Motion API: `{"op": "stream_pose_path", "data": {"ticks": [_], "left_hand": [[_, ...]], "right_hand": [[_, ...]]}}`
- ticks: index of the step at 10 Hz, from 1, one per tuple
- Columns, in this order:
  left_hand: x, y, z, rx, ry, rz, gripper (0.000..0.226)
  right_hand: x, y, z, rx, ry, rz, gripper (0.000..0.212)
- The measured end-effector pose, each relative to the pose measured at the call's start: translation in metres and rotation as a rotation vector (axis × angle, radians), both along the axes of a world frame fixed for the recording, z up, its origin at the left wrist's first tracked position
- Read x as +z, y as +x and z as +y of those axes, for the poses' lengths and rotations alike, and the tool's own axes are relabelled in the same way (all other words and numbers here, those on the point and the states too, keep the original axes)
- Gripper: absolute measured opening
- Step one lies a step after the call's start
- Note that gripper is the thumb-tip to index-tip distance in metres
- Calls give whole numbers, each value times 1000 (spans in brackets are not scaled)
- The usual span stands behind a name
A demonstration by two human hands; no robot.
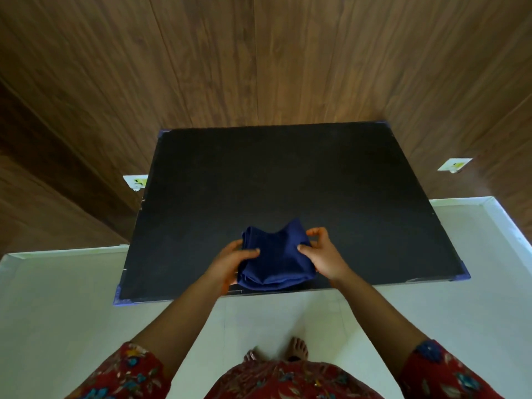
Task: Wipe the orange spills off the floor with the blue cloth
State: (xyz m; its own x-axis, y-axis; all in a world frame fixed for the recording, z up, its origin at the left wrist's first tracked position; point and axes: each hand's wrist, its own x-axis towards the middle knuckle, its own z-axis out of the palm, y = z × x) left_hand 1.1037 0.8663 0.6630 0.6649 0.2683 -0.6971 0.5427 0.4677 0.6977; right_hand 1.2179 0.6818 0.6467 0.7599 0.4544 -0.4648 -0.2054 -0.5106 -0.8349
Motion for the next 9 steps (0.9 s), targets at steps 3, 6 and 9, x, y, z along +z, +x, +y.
{"op": "stream_pose_path", "data": {"ticks": [3,6,9], "left_hand": [[-49,67,19,100,271,-58,62],[-72,71,20,-74,505,-25,75],[-34,60,28,-3,701,-4,46]], "right_hand": [[-27,51,26,-75,-11,-271,60],[-63,62,27,-11,-271,-218,61],[-44,78,14,-243,-31,-149,23]]}}
